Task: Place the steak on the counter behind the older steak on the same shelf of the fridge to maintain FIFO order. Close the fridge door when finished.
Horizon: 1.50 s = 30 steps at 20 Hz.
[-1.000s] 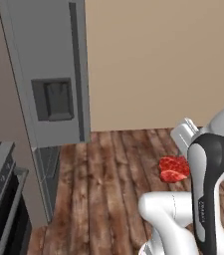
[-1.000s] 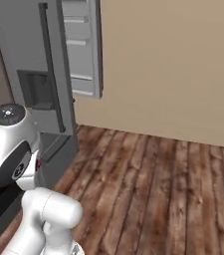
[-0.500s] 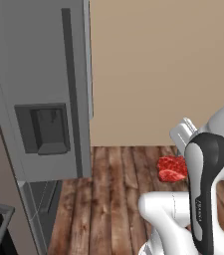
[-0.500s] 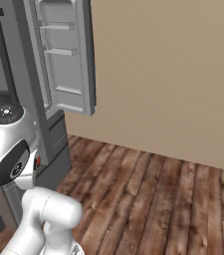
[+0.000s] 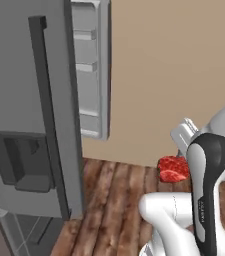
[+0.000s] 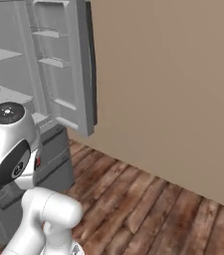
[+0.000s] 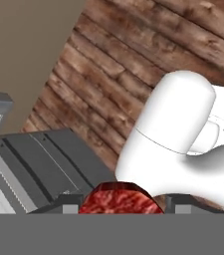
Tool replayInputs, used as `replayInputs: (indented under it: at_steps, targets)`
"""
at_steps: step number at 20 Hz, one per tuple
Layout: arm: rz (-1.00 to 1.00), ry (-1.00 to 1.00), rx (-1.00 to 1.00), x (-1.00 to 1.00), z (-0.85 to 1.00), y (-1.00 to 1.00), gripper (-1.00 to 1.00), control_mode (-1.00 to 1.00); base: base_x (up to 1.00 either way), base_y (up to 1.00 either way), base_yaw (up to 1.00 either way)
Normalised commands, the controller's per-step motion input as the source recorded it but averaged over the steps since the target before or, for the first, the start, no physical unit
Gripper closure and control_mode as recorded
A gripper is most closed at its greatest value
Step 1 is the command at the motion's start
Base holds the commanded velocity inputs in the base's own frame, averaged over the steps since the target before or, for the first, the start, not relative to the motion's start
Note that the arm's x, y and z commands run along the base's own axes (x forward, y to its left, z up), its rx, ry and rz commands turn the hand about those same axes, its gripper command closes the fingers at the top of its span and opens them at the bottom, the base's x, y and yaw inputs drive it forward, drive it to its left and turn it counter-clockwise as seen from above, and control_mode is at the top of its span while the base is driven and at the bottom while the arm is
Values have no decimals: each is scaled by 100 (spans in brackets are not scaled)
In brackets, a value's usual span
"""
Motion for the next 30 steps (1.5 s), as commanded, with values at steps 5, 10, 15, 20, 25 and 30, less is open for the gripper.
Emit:
replayInputs:
  at_steps: [5, 10, 15, 20, 25, 30]
  targets:
    - [0, 0, 0, 0, 0, 0, 100, 100, 65, -45, 45]
    - [0, 0, 0, 0, 0, 0, 100, 100, 61, -14, 55]
    - [0, 0, 0, 0, 0, 0, 100, 100, 24, -23, 61]
    - [0, 0, 0, 0, 0, 0, 100, 100, 35, -45, 64]
    - [0, 0, 0, 0, 0, 0, 100, 100, 58, -73, 53]
    - [0, 0, 0, 0, 0, 0, 100, 100, 66, -65, 39]
